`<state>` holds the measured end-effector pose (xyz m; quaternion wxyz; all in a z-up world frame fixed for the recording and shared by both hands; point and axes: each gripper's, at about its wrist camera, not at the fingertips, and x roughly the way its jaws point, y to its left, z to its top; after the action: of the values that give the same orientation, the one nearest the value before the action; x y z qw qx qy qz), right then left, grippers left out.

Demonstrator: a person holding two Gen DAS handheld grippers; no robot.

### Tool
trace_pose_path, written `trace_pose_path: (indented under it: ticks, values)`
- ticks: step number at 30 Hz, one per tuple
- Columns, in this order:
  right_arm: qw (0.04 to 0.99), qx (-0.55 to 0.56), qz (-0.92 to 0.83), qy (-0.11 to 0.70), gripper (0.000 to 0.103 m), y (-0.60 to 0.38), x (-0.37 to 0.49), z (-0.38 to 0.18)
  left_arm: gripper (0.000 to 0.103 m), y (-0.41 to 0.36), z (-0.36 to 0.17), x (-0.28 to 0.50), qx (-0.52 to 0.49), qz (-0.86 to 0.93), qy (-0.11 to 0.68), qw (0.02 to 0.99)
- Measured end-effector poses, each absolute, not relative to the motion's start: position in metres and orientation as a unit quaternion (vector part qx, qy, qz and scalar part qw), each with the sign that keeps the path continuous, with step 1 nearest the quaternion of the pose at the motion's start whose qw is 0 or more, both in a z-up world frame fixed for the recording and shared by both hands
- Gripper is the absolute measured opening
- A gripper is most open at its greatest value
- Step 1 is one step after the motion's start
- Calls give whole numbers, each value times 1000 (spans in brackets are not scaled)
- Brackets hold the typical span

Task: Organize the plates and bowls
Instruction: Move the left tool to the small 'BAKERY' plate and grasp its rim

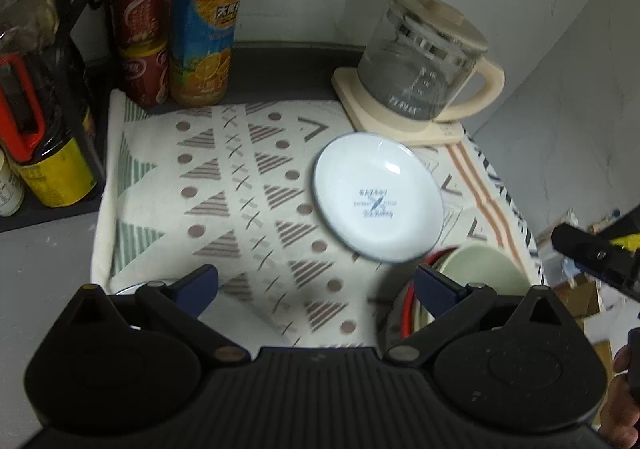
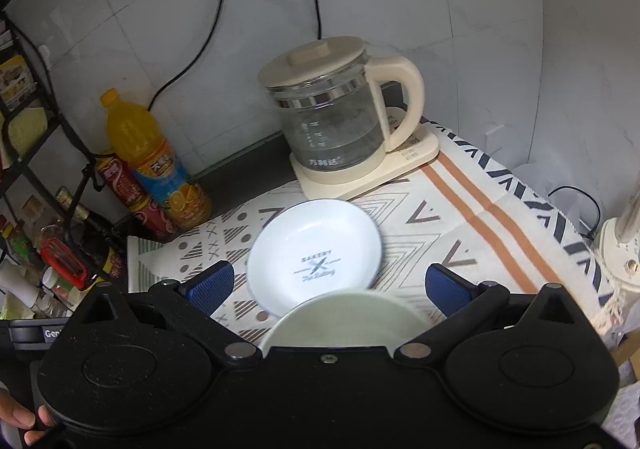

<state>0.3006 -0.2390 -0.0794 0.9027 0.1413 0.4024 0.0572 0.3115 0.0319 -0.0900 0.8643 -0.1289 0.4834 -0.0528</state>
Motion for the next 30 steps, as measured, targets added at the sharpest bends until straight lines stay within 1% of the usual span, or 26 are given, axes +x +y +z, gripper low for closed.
trace_pose_path:
  ticks: [10,16,18,22,25,28,30]
  values:
    - [888,127,112,427,102,-277,347,-91,102,1,-94,338,-170,-10,481,860]
    - [862,136,153,463,91,-292,375,-111,100,-13,-108,351,-189,12,487,853]
    - [855,132,169,471,85,-293,385,-118,99,-13,-115,353,-198,27,490,849]
    - [839,128,194,492,82,-292,403,-134,95,-13,-126,358,-216,48,491,843]
    - [824,126,210,510,75,-291,415,-149,91,-13,-134,360,-234,58,493,836]
    - [811,117,228,526,74,-288,426,-165,86,-16,-146,363,-251,65,497,828]
    - [802,111,240,536,69,-286,433,-174,74,-15,-156,367,-267,70,502,820]
